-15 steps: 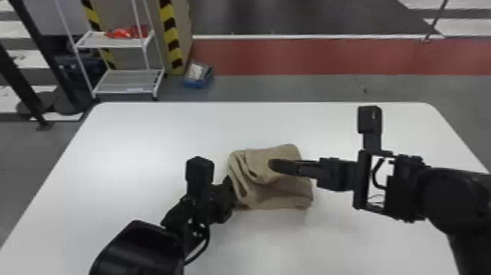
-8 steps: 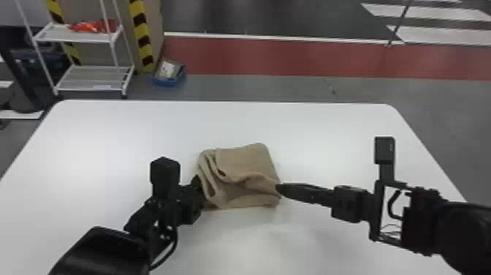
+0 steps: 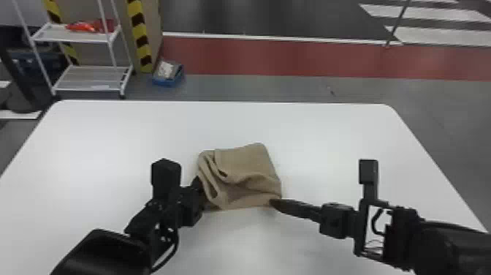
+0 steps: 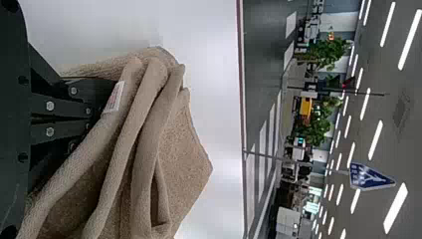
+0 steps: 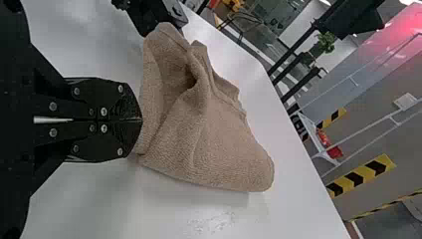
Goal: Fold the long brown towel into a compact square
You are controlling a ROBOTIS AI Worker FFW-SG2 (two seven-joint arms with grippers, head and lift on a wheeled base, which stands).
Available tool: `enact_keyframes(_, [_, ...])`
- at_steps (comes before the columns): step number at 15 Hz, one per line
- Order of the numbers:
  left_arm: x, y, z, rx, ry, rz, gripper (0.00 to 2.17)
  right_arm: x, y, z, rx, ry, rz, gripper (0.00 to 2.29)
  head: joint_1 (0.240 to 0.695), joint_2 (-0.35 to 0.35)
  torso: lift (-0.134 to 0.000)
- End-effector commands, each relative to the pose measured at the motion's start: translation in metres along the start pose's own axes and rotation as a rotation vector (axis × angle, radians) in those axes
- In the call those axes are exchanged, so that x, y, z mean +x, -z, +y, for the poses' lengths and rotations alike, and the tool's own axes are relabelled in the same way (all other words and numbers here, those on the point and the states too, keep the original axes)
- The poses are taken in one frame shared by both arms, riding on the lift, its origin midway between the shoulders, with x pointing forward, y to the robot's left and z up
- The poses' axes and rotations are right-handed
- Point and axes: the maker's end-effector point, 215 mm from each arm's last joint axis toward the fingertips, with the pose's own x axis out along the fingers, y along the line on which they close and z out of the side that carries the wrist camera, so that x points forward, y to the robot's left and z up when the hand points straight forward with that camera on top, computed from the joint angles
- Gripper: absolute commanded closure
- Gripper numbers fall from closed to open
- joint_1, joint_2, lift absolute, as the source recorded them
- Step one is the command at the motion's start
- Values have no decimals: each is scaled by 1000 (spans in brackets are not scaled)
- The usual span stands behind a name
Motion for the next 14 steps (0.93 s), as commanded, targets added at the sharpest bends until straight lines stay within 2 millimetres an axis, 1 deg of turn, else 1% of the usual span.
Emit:
enact_keyframes(1, [-6, -7, -8, 2, 8, -19, 1737, 14, -10, -9, -5, -4, -17, 1956, 695, -91, -125])
enact_keyframes(2, [-12, -14, -10, 6, 9, -32, 1737, 18, -18, -12, -14, 2, -36, 1956, 695, -91, -125])
enact_keyframes(3, [-18, -17, -11, 5, 9, -35, 1737, 21, -25, -16, -16, 11, -45, 1956, 695, -91, -125])
enact_keyframes(4, [-28, -19, -13, -1, 8, -42, 1737, 22, -33, -26, -23, 39, -54, 1956, 695, -91, -125])
enact_keyframes(5, [-38, -23, -13, -6, 5, -53, 1737, 24, -42, -32, -31, 51, -64, 1956, 695, -91, -125])
enact_keyframes(7, [-57, -30, -9, -9, -4, -61, 1737, 26, -65, -49, -49, 100, -72, 1953, 695, -94, -125])
enact_keyframes(9, [-73, -36, -4, -2, -15, -67, 1737, 29, -91, -68, -60, 135, -86, 1953, 695, -93, -125])
enact_keyframes(10, [-81, -37, 5, 3, -32, -70, 1737, 31, -104, -81, -69, 169, -98, 1953, 695, -92, -125])
enact_keyframes(11, [-87, -39, 11, 3, -46, -75, 1737, 33, -119, -89, -85, 183, -111, 1953, 695, -90, -125])
enact_keyframes(12, [-91, -41, 14, 3, -52, -79, 1737, 35, -135, -96, -108, 200, -126, 1953, 695, -89, -125])
enact_keyframes(14, [-94, -42, 18, 5, -57, -81, 1737, 38, -163, -99, -144, 206, -168, 1946, 695, -85, -125])
